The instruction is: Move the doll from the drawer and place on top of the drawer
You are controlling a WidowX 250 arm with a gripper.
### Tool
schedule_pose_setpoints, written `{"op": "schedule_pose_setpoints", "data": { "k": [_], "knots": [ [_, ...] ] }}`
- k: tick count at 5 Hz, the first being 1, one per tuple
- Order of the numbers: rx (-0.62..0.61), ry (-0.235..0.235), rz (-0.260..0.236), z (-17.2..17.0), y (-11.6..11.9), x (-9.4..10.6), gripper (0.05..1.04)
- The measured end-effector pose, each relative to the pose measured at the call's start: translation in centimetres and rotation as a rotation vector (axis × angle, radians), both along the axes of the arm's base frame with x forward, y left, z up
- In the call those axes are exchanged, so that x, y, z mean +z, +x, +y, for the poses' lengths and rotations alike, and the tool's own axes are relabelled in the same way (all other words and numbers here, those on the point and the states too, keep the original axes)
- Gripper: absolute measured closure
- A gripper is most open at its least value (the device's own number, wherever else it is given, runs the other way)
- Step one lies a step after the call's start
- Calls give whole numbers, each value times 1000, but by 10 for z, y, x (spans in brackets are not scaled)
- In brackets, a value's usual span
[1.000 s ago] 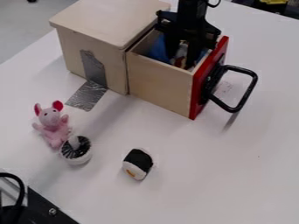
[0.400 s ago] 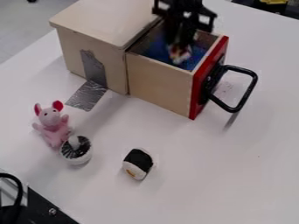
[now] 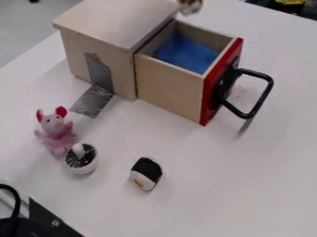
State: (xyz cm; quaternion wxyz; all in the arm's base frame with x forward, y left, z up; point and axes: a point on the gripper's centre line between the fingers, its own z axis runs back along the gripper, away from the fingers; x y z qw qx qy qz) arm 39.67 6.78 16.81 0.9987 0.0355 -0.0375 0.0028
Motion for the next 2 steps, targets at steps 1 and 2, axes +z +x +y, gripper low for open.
{"op": "schedule_pose_setpoints", "data": {
  "k": [1,2],
  "knots": [
    [64,-20,9,30,-18,19,911],
    [74,-7,31,52,-36,23,915]
  ]
}}
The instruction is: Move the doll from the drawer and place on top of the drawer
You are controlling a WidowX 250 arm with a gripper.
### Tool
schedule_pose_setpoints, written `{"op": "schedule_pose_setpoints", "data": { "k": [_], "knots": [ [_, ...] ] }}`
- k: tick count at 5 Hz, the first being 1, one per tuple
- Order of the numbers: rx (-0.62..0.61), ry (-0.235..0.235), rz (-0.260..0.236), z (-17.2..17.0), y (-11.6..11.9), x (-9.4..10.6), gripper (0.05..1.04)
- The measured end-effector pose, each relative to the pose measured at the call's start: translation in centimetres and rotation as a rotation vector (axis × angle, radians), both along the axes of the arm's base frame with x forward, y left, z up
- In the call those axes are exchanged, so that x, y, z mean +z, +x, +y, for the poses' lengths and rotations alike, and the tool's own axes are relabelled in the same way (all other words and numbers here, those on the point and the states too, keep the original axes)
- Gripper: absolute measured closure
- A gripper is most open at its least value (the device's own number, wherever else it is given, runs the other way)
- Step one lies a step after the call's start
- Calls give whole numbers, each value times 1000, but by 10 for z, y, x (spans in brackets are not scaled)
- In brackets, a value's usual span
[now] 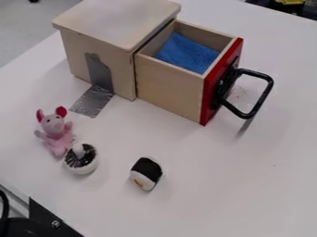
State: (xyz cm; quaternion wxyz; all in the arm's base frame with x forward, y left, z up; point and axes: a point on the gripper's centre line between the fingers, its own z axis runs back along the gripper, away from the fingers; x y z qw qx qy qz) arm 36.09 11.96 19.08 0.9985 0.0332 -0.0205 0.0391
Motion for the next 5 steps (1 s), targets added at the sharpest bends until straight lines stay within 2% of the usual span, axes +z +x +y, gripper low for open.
{"op": "schedule_pose_setpoints", "data": {
  "k": [1,2,3,4,5],
  "knots": [
    [11,-17,54,8,-18,-15,915],
    [35,-8,91,18,-30,-30,872],
    [47,19,128,26,-34,-43,602],
    [60,26,165,31,-36,-53,274],
    [68,26,161,31,-35,-53,83]
  ]
}}
